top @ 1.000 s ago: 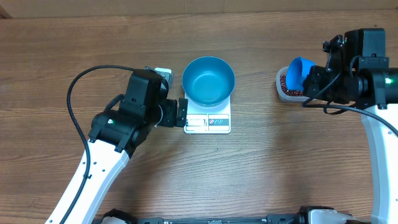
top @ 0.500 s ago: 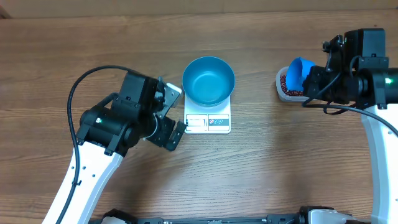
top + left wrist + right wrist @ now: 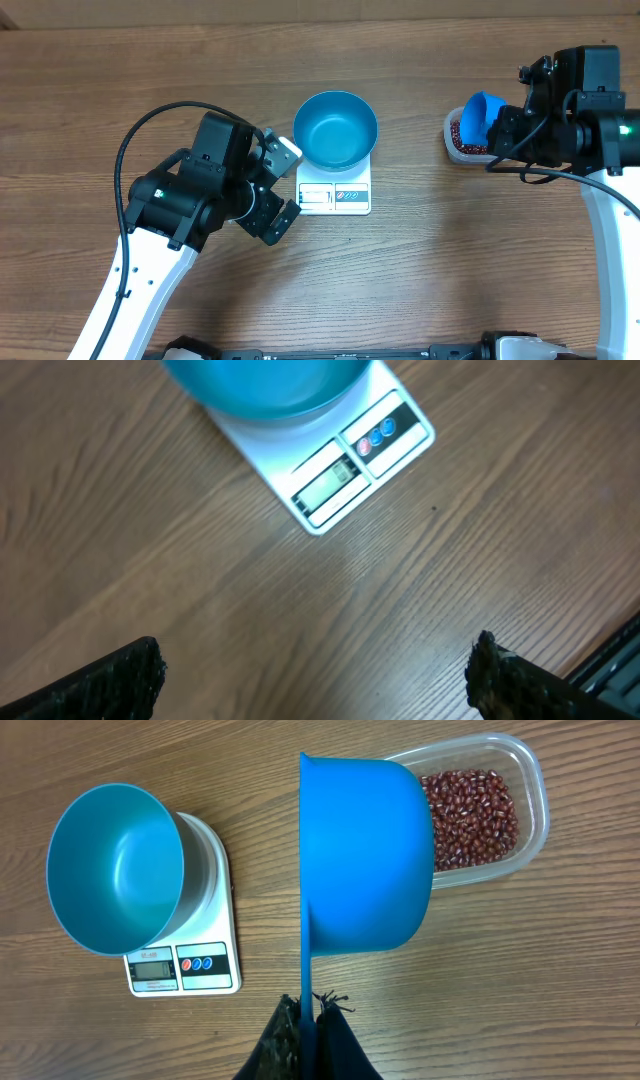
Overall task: Scoop item into bowl and weigh 150g on scale
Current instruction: 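Lower the scoop with the right gripper into the red beans, then drag the scoop through the beans with the right gripper, then lift the filled blue scoop and carry it over the teal bowl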
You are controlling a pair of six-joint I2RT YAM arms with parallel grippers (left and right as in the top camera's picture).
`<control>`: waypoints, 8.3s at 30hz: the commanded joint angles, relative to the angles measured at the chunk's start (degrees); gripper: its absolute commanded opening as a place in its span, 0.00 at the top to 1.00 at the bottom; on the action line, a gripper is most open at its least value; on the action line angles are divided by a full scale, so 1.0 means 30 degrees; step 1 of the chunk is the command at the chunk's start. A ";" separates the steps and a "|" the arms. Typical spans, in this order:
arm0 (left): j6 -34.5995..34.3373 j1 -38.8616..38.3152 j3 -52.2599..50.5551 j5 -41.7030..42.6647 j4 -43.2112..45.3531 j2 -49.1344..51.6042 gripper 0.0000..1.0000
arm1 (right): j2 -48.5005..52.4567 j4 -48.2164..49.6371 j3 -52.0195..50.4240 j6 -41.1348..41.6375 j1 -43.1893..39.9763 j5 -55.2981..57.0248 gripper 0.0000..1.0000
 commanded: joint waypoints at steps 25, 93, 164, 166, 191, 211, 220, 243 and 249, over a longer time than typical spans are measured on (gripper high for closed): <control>0.0692 -0.0015 0.0466 -0.0780 0.1064 -0.0117 0.01 | -0.0211 0.0131 0.0437 0.0000 -0.0087 -0.0117 0.96; -0.0022 -0.0015 0.0466 -0.0284 0.1341 -0.0117 0.01 | 0.6594 0.3730 -0.0845 -0.3592 0.2623 1.2917 0.96; -0.0022 -0.0015 0.0466 -0.0284 0.1341 -0.0117 0.01 | 0.8284 0.3024 -0.0729 -0.0707 -0.6193 -0.6659 0.96; -0.0022 -0.0015 0.0466 -0.0284 0.1341 -0.0117 0.00 | 0.8284 0.3053 -0.0729 -0.0721 -0.6360 -0.6870 0.96; -0.0022 -0.0015 0.0466 -0.0284 0.1341 -0.0117 0.00 | 0.8284 0.1268 -0.0729 -0.3847 -0.9887 -1.2830 0.96; -0.0022 -0.0015 0.0466 -0.0284 0.1341 -0.0117 0.01 | 0.8284 -0.1093 -0.0729 -0.6564 -1.0695 -1.8134 0.96; -0.0022 -0.0015 0.0466 -0.0284 0.1341 -0.0117 0.00 | 0.8276 -0.1574 -0.0721 -0.7104 -0.9238 -1.9504 0.96; -0.0022 -0.0015 0.0466 -0.0284 0.1341 -0.0117 0.00 | 0.6062 0.0495 -0.0678 -0.8590 -0.2244 -1.8309 0.96; -0.0022 -0.0015 0.0466 -0.0284 0.1341 -0.0117 0.01 | 0.6054 0.2630 -0.0678 -0.8590 0.0568 -1.5788 0.96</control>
